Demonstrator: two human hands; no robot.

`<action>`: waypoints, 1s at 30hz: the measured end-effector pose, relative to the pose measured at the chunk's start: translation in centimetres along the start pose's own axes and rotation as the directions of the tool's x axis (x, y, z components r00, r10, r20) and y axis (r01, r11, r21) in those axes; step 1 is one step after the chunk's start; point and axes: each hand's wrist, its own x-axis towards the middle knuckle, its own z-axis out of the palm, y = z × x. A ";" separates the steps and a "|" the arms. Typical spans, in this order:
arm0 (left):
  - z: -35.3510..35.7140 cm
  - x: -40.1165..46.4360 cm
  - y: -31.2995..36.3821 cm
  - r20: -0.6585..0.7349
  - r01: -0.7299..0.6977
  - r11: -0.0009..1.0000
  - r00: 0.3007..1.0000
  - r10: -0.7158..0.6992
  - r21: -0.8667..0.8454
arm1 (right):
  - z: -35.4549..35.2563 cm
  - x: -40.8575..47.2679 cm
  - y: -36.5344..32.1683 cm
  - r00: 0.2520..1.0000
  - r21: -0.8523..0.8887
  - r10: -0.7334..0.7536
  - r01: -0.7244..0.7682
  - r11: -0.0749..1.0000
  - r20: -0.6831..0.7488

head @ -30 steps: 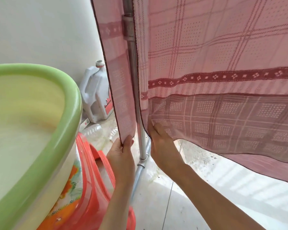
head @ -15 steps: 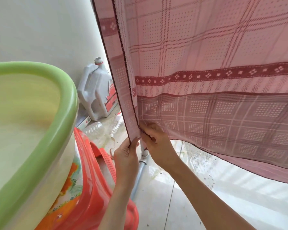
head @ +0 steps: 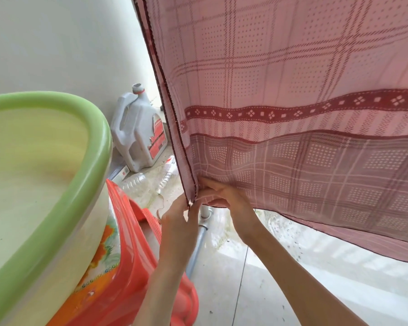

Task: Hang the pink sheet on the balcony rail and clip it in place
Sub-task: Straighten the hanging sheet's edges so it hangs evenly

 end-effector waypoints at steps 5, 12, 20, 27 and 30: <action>0.1 -0.3 0.8 -0.073 0.061 0.997 0.995 -0.065 -0.054 | 0.7 -1.5 -0.1 0.987 0.046 0.079 -0.073 0.996 -0.143; 0.2 2.0 -0.6 -0.176 0.260 0.954 0.943 -0.284 -0.148 | 0.5 -2.9 1.3 0.799 0.434 0.473 -0.301 0.849 -0.371; 0.8 5.4 0.0 -0.183 0.399 0.899 0.885 -0.429 -0.179 | -1.9 -2.0 -1.7 0.836 0.716 0.408 -0.027 0.698 -0.366; 0.0 7.0 0.3 -0.216 0.487 0.866 0.839 -0.499 -0.112 | -5.6 -2.5 -2.5 0.761 0.686 0.472 -0.049 0.726 -0.445; 0.2 7.7 -0.3 -0.241 0.500 0.853 0.819 -0.521 -0.146 | -5.8 -3.2 -2.4 0.751 0.508 0.481 -0.226 0.831 -0.452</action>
